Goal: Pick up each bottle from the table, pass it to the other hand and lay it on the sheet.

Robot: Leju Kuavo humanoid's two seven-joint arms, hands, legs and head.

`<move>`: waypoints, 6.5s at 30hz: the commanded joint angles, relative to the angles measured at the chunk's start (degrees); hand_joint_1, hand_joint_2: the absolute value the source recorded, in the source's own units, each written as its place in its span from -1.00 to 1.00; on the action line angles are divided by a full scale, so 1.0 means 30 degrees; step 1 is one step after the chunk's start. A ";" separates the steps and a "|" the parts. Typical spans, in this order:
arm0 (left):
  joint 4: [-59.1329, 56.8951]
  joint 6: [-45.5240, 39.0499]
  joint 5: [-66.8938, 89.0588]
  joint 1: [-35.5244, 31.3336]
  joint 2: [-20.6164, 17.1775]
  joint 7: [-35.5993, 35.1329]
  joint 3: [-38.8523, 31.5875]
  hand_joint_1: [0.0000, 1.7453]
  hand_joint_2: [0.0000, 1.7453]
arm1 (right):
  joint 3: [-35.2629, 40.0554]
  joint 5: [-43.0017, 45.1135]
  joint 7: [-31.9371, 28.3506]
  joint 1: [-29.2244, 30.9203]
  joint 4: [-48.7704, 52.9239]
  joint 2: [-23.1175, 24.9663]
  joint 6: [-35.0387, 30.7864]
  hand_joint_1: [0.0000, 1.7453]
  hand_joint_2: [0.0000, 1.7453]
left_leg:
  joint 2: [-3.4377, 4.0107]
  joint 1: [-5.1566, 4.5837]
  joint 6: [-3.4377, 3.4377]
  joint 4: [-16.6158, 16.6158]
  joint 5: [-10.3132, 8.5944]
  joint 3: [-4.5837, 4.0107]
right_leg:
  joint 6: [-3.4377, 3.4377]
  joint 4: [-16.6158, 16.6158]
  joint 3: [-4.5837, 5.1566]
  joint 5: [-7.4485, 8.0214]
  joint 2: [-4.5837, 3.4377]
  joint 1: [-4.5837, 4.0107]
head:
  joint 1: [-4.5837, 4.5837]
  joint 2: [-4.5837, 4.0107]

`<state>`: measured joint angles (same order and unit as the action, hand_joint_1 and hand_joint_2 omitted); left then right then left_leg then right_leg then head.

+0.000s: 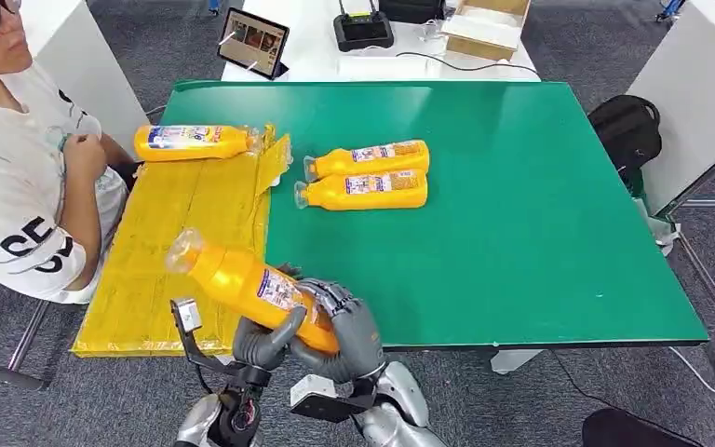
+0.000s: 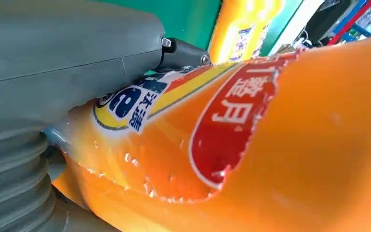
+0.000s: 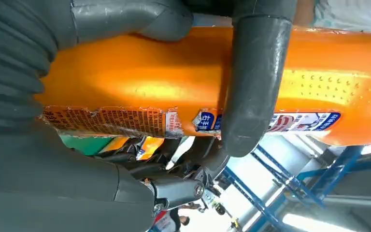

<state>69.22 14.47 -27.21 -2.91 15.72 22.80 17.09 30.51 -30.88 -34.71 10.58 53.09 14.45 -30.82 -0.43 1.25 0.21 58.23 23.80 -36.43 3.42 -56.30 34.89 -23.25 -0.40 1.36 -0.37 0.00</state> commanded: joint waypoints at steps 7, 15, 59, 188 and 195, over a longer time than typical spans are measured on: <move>0.0204 -0.0239 0.0616 -0.1131 0.0075 0.0412 0.0353 1.00 1.00 | 0.1119 -0.0231 0.0317 -0.0130 -0.2095 -0.0323 0.1147 1.00 1.00 | -0.0033 0.0009 -0.0029 -0.0015 0.0034 0.0108 | -0.0059 0.0025 -0.0134 -0.0049 0.0082 -0.0025 | 0.0000 0.0000; 0.0375 -0.1568 0.1940 -0.1153 0.0059 0.1199 0.0122 1.00 1.00 | 0.0630 0.0924 0.0190 -0.0580 -0.0696 -0.0242 0.2050 -1.00 -1.00 | -0.0023 0.0006 -0.0015 -0.0010 0.0008 0.0032 | -0.0031 0.0014 -0.0050 -0.0021 0.0058 -0.0014 | 0.0000 0.0000; -1.3846 -1.7612 3.3441 -1.0968 -0.5951 -0.0364 -0.3128 1.00 1.00 | -0.1133 0.6289 -0.0947 -0.1543 0.8678 -0.0627 0.3108 -1.00 -1.00 | 0.0057 0.0007 -0.0018 -0.0023 0.0013 0.0128 | -0.0071 -0.0015 -0.0118 -0.0013 -0.0026 -0.0022 | -0.0007 0.0000; 0.4053 -0.6361 1.2507 -0.0555 -0.1744 0.5734 -0.4952 -1.00 1.00 | -0.4108 -0.1528 1.0771 0.1574 0.3434 -0.7597 1.1454 -1.00 1.00 | 0.0009 -0.0004 -0.0011 -0.0033 0.0033 0.0143 | -0.0064 0.0032 -0.0168 -0.0029 0.0018 -0.0015 | 0.0000 0.0000; 0.3391 -0.6254 1.2559 -0.0955 -0.1607 0.5723 -0.4921 -1.00 1.00 | -0.3509 -0.1133 1.0707 0.2053 0.2336 -0.7866 1.1896 -1.00 1.00 | -0.0006 -0.0005 0.0009 -0.0024 0.0001 0.0057 | -0.0040 0.0017 -0.0077 -0.0005 0.0021 -0.0005 | 0.0000 0.0000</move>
<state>85.81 -4.52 10.21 -2.78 11.28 40.17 1.68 16.39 -34.86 -2.43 13.54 68.85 -7.28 4.11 -0.44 1.24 0.28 58.23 23.78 -36.44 3.40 -56.33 34.86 -23.25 -0.40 1.37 -0.37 0.00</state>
